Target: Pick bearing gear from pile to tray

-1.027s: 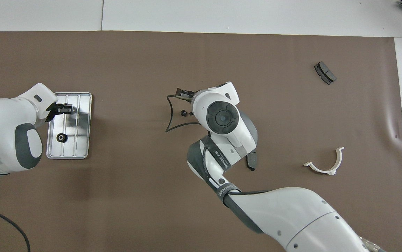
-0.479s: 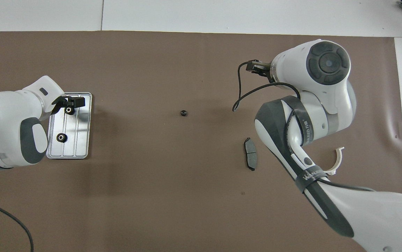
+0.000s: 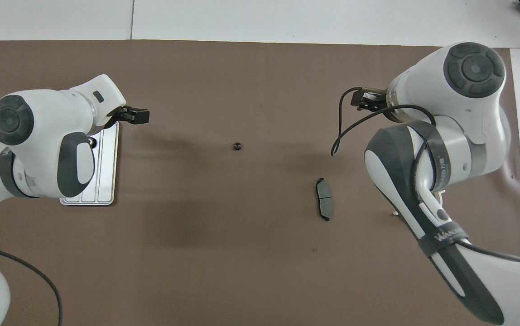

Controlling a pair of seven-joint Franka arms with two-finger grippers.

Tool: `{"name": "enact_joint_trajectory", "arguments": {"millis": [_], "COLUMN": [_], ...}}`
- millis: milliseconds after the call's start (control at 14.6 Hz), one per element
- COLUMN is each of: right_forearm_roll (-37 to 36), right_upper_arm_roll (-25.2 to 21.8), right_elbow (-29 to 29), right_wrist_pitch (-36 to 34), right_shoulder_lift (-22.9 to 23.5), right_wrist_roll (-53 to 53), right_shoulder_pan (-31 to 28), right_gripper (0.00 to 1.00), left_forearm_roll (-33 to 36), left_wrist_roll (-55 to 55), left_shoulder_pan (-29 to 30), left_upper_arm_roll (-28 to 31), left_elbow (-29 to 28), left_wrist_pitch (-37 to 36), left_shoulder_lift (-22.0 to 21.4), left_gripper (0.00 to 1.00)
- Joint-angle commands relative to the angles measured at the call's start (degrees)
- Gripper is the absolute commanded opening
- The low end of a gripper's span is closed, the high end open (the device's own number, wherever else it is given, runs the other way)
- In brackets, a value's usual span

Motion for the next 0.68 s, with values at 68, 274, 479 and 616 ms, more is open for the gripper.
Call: {"name": "enact_joint_trajectory", "arguments": {"millis": [68, 274, 479, 616], "right_forearm_roll": [1.5, 3.1, 4.0, 4.0], "right_upper_arm_roll": [1.0, 2.1, 5.6, 5.2], "right_elbow": [-8.9, -9.0, -8.3, -5.7], "right_wrist_pitch": [-0.8, -5.8, -9.3, -13.7], "right_shoulder_lift": [-8.5, -11.8, -14.2, -16.0], "right_wrist_roll": [-7.7, -17.1, -22.9, -23.2], "right_shoulder_pan": [-5.9, -12.6, -18.8, -18.6], "right_gripper": [1.0, 1.0, 1.0, 1.0], "left_forearm_roll": [0.1, 0.2, 0.3, 0.4], "left_wrist_roll": [-4.3, -5.9, -6.5, -6.5], "left_shoulder_pan": [-7.8, -13.0, -16.2, -17.7], "left_upper_arm_roll": [1.1, 1.2, 1.1, 1.0], "left_elbow": [5.1, 7.0, 6.9, 6.6], "left_wrist_pitch": [-1.4, -0.6, 0.5, 0.8], "left_shoulder_lift": [3.9, 6.6, 8.1, 9.2], "left_gripper": [1.0, 1.0, 1.0, 1.0]}}
